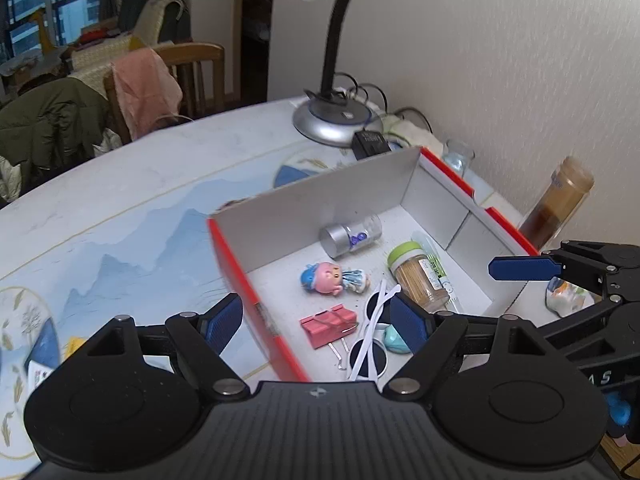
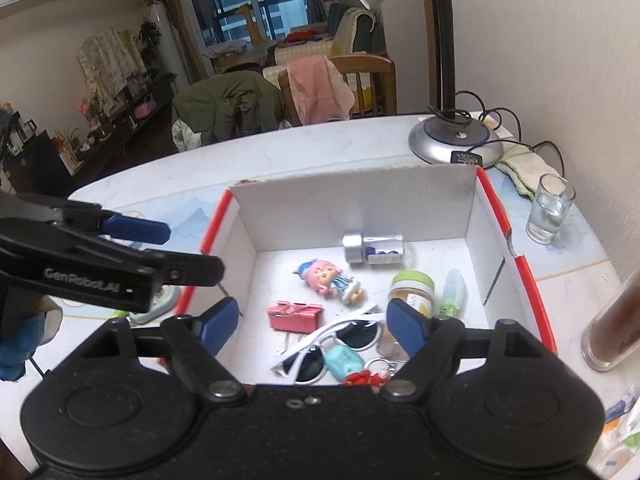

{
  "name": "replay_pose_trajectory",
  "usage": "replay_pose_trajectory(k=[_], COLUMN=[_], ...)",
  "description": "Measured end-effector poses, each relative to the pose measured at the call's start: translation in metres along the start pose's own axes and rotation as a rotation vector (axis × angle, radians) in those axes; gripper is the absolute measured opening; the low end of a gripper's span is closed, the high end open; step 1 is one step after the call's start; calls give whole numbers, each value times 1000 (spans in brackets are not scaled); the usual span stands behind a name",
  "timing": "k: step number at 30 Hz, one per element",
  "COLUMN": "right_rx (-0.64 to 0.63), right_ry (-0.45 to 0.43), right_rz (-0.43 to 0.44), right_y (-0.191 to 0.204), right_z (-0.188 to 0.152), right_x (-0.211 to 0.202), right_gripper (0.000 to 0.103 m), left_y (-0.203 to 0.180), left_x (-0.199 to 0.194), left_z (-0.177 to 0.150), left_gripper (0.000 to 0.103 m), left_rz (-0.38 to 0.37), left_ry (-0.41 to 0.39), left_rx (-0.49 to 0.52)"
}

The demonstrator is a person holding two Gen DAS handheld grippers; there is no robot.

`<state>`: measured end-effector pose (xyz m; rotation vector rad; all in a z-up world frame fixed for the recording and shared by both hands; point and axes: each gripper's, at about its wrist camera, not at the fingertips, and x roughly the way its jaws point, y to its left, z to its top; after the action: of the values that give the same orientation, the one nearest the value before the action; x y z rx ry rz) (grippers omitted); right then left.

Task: Organize rigid objects
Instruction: 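Withdraw both tools from the shoebox back toward the remaining items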

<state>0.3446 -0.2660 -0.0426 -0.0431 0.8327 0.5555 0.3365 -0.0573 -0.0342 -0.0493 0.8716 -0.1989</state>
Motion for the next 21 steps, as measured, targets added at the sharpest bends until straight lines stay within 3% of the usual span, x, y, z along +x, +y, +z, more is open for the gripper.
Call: replay_pose_trajectory(k=[10, 14, 21], right_rx=[-8, -13, -30], right_ry=[-53, -57, -41], right_rz=[7, 19, 35], right_y=[43, 65, 108], right_z=[-5, -7, -12], right_x=[-16, -18, -12], right_gripper=[96, 97, 96], left_y=[41, 61, 106], left_x=[-51, -69, -93], left_z=[-35, -51, -73], left_gripper=[86, 97, 103], left_rz=[24, 34, 47], left_ry=[-66, -85, -134], left_rx=[-50, -66, -121])
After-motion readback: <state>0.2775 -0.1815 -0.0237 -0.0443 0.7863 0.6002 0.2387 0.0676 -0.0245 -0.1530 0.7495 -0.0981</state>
